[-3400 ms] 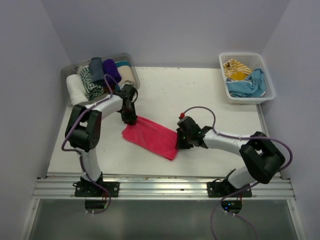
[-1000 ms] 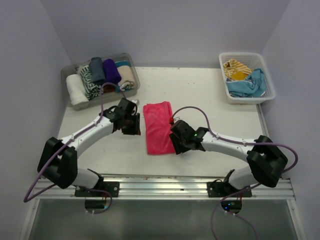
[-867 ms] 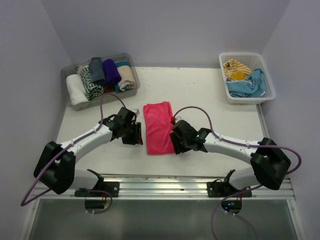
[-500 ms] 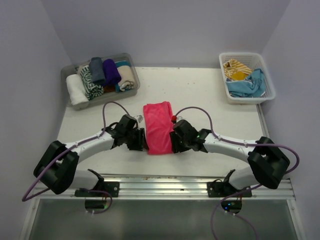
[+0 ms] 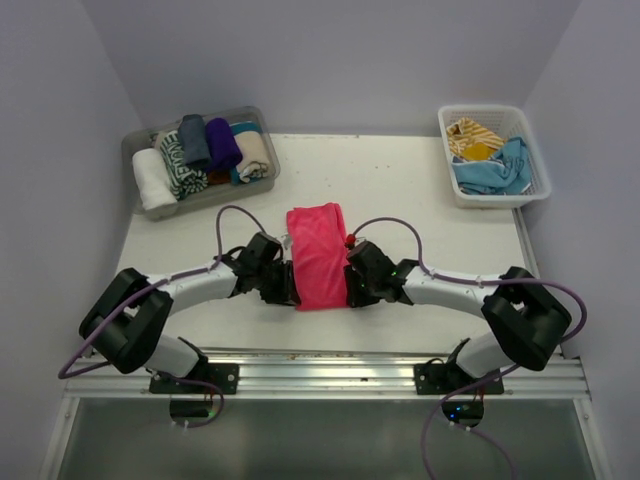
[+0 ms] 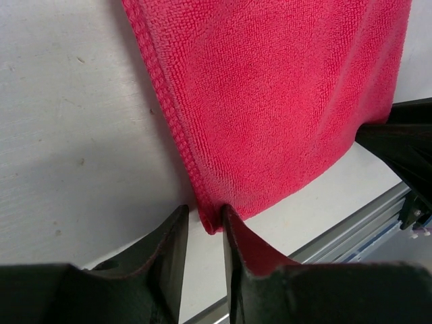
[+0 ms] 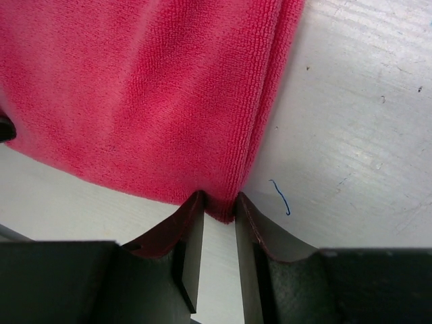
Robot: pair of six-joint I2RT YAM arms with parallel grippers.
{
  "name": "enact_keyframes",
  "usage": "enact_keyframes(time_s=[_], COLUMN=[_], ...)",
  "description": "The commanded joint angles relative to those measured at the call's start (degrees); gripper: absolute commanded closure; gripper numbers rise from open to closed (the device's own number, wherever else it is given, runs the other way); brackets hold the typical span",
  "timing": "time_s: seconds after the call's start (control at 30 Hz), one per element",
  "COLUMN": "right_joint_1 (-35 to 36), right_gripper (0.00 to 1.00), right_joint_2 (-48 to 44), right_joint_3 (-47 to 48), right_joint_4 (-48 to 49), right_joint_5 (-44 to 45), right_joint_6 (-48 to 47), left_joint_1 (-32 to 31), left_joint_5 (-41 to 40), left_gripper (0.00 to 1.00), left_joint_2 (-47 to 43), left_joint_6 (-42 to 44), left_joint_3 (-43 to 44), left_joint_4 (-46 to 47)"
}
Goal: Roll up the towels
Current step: Fold the towel, then roll the towel
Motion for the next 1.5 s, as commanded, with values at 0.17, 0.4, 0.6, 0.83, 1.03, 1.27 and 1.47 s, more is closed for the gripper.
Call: enact_keyframes(time_s=[0.17,0.4,0.6,0.83,1.03,1.27,1.47], right_joint_1=[-0.13,-0.13,-0.04,0.13,0.13,0.13,0.05], right_gripper=[0.74,0.61,0.7,0.76,0.8,0.85,0.95], right_joint_2=[-0.99,-2.75,-2.49,-2.57,-2.92,-3.45,-4.07], right_joint_3=[-1.99,-2.69,-3.49,-4.1,-3.75,-4.1,-3.4], right_joint_4=[2.17,1.12,1.82,2.79,2.26,2.09,1.3], right_joint_5=[-0.44,0.44,0.53,-0.18,0.18,0.7,1.4], right_joint_6=[2.58,2.93,3.46,4.34,4.43,4.69,4.6], left_joint_1=[-0.72,-0.72,-0.81,-1.25,-1.6,-2.22,-2.48], left_joint_5=[-0.58,-0.14,0.38,1.0,2.05,2.67,2.14], left_gripper=[0.83,0.6,0.57,0.67,0.69,0.68,0.99], left_joint_2=[0.58,-0.56,-2.32,-1.0,-0.12,-0.92,0.75], left_joint_6=[-0.86,-1.21,-2.0,-3.06,-3.06,-3.93,-4.46], left_joint_3=[0.31,0.31,-1.71,-2.41,-1.89,-1.98,-1.28], left_joint_4=[1.57,-0.81,-0.2,2.0,2.01,2.35,2.88])
